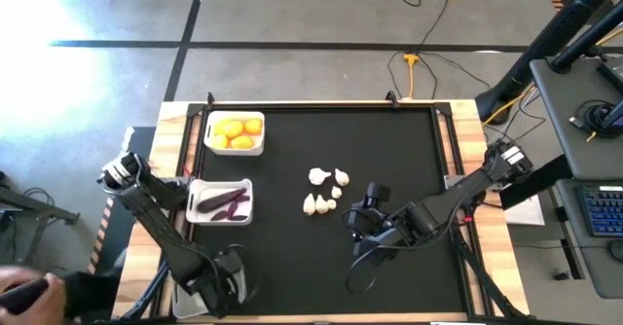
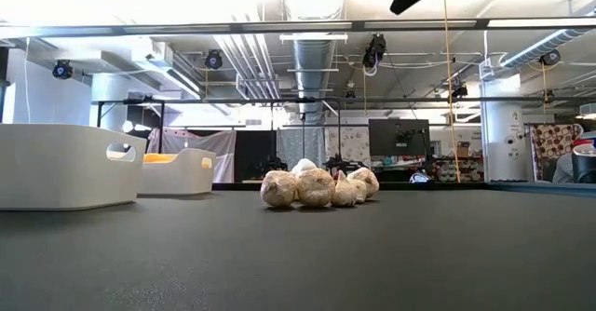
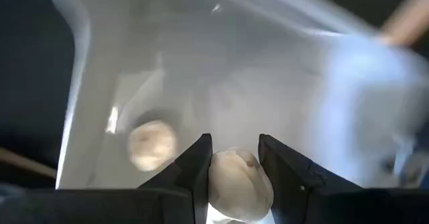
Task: Sort produce into baskets
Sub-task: Put the garlic into the gray bin
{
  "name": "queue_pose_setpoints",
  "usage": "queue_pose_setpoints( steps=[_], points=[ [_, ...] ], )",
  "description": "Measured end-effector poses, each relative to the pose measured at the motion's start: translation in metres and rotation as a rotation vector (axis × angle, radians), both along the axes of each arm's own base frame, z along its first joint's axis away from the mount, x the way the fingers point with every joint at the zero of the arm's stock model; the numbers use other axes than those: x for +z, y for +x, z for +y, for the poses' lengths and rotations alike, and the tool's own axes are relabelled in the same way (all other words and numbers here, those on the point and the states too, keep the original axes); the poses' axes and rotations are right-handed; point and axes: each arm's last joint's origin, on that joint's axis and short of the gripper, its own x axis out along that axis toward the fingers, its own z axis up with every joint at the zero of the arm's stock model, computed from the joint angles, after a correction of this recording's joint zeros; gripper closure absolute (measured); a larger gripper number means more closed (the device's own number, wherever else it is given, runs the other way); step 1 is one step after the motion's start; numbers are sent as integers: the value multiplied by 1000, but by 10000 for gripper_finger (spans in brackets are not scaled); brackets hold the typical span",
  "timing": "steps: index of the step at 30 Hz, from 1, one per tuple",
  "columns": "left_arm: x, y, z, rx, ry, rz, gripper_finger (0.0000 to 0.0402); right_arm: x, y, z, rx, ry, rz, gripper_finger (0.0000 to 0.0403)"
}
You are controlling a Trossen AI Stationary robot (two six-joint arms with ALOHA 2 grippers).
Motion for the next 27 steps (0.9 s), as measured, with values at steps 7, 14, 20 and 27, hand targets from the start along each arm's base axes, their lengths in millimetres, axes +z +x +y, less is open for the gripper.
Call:
queue_pose_setpoints(
  steps=[7, 14, 20, 27],
  points=[
    [-37, -9, 13, 342, 18, 116, 303, 0, 2, -4, 2, -9, 9, 165],
    [-40, -12, 18, 437, 54, 166, 246, 14, -15, 3, 29, 74, -7, 165],
    [-19, -13, 20, 376, 5, 255, 165, 46, -52, 10, 71, 160, -87, 165],
    [52, 15, 35, 439, 74, -122, 134, 76, -92, 10, 170, 229, -176, 165]
  ],
)
